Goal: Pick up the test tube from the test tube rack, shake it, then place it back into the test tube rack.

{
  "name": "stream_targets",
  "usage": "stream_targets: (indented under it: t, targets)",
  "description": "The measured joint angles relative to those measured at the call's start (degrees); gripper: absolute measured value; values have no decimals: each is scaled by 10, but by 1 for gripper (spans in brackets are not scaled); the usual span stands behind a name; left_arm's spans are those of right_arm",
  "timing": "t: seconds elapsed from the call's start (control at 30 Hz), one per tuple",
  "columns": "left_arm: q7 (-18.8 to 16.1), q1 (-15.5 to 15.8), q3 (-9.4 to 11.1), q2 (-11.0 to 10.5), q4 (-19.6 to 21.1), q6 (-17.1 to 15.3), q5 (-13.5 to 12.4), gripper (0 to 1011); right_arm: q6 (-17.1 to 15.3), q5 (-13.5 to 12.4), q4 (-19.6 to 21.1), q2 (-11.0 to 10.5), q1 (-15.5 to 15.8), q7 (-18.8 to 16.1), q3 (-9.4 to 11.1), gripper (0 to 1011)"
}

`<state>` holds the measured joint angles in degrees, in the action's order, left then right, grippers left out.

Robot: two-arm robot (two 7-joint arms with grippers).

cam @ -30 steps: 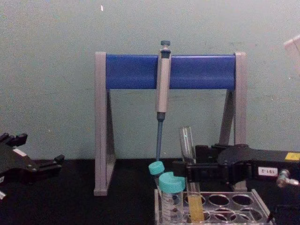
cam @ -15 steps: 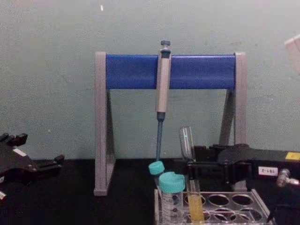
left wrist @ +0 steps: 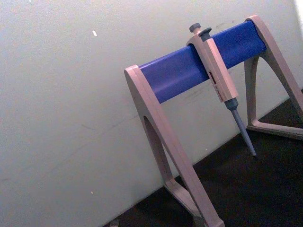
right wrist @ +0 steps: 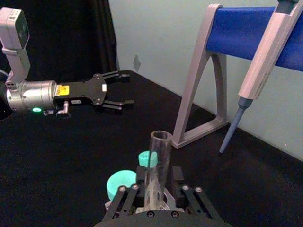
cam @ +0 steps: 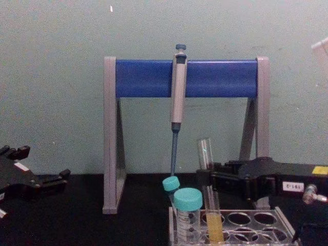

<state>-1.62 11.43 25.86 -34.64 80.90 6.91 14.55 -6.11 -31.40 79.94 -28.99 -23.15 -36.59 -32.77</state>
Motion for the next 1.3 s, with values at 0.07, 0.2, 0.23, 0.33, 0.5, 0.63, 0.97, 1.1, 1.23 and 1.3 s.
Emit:
stream_targets:
  t: [0.07, 0.2, 0.23, 0.33, 0.5, 0.63, 0.97, 1.1, 1.23, 1.3]
  targets:
    - [0, 0, 0, 0, 0, 0, 0, 1001, 0, 0, 0, 0, 0, 0, 0, 322]
    - [0, 0, 0, 0, 0, 0, 0, 1001, 0, -1, 0, 0, 0, -1, 0, 233]
    - [0, 0, 0, 0, 0, 0, 0, 1001, 0, -1, 0, 0, 0, -1, 0, 233]
    - [0, 0, 0, 0, 0, 0, 0, 1002, 0, -1, 0, 0, 0, -1, 0, 233]
    - [0, 0, 0, 0, 0, 0, 0, 1001, 0, -1, 0, 0, 0, -1, 0, 233]
    - [0, 0, 0, 0, 0, 0, 0, 1001, 0, -1, 0, 0, 0, -1, 0, 233]
    - [0, 0, 0, 0, 0, 0, 0, 1001, 0, -1, 0, 0, 0, 0, 0, 233]
    - [0, 0, 0, 0, 0, 0, 0, 1001, 0, -1, 0, 0, 0, 0, 0, 233]
    - [0, 0, 0, 0, 0, 0, 0, 1001, 5, -2, 0, 0, 2, -1, 1, 233]
    - [0, 0, 0, 0, 0, 0, 0, 1001, 7, -3, 1, -1, 4, -1, 2, 233]
